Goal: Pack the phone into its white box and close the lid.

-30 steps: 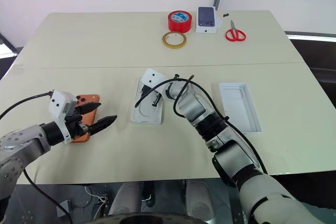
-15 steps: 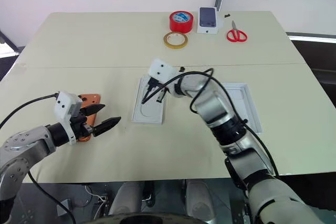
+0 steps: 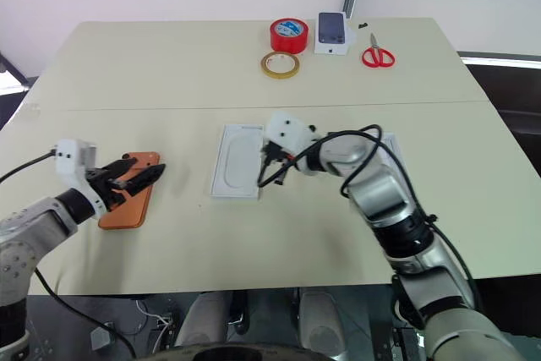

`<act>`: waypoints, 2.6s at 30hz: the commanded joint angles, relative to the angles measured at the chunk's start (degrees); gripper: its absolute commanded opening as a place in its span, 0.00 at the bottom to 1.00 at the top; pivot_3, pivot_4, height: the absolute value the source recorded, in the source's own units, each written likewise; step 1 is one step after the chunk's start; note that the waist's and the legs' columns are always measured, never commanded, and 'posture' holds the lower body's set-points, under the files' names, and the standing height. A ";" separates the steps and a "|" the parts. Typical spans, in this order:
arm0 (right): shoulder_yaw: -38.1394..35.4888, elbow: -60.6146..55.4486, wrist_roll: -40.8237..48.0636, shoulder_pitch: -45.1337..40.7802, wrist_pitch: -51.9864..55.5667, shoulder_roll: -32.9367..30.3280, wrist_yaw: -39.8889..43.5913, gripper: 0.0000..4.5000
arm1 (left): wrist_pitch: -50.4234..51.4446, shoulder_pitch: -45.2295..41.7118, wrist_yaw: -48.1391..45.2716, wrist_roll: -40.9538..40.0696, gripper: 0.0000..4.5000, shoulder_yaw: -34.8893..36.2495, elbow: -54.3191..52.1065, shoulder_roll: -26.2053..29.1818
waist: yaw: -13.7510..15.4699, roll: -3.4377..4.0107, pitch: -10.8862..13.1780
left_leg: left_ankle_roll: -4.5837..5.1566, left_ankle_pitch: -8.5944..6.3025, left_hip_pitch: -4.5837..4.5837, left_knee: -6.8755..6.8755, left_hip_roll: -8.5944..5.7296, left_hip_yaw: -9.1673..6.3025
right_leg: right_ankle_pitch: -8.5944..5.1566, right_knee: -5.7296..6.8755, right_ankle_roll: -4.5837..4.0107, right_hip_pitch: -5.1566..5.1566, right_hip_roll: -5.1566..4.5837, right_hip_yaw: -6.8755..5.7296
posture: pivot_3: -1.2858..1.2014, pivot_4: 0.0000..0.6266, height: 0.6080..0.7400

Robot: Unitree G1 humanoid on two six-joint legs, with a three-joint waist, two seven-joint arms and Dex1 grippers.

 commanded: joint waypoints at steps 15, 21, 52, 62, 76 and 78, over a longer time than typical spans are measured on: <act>17.32 26.02 -9.53 -10.68 -9.08 18.22 -4.38 0.01 | 18.48 -1.43 6.91 -3.87 1.00 4.61 2.18 0.73 | -0.03 -0.18 -0.11 | -0.23 -0.12 -0.02 0.16 -0.09 -0.02 | -0.01 0.26 0.00 -0.04 -0.36 -0.01 | 0.52 0.24 1.00; 18.47 27.37 -12.37 -10.20 -10.84 18.21 -3.92 0.01 | 22.59 -2.46 7.81 -6.76 1.00 2.39 -0.82 -5.44 | 0.29 -0.13 -0.16 | -0.25 -0.13 -0.01 0.09 -0.19 -0.01 | -0.02 0.27 -0.02 -0.07 -0.60 -0.01 | 0.52 0.24 1.00; 17.63 28.54 -15.85 -9.51 -13.44 19.05 -2.62 0.01 | 36.37 -10.85 9.45 -10.87 1.00 5.53 -1.97 -16.16 | 1.62 -0.10 -0.28 | -0.22 -0.13 0.03 0.11 -0.28 -0.03 | -0.02 0.19 -0.02 0.07 -0.61 -0.05 | 0.52 0.24 1.00; 17.75 28.41 -16.05 -9.25 -13.71 18.93 -2.62 0.01 | 38.64 -12.52 12.24 -11.66 1.00 13.96 1.06 -18.81 | 1.27 -0.10 -0.28 | -0.21 -0.12 0.03 0.13 -0.23 -0.07 | -0.02 0.21 -0.02 0.07 -0.54 -0.07 | 0.52 0.24 1.00; 17.98 27.60 -16.64 -8.94 -13.84 18.77 -1.98 0.00 | 38.64 -12.25 17.72 -14.68 0.37 21.20 1.55 -22.61 | 1.14 -0.13 -0.27 | -0.23 -0.13 0.00 0.11 -0.19 -0.08 | -0.02 0.20 -0.03 0.01 -0.55 -0.05 | 0.52 0.24 1.00; 18.00 27.56 -16.71 -8.96 -13.92 18.76 -1.98 0.00 | 38.64 -12.22 18.25 -15.15 0.37 21.92 1.76 -22.73 | 1.14 -0.13 -0.27 | -0.23 -0.13 0.00 0.11 -0.19 -0.08 | -0.02 0.20 -0.03 0.00 -0.55 -0.06 | 0.52 0.24 1.00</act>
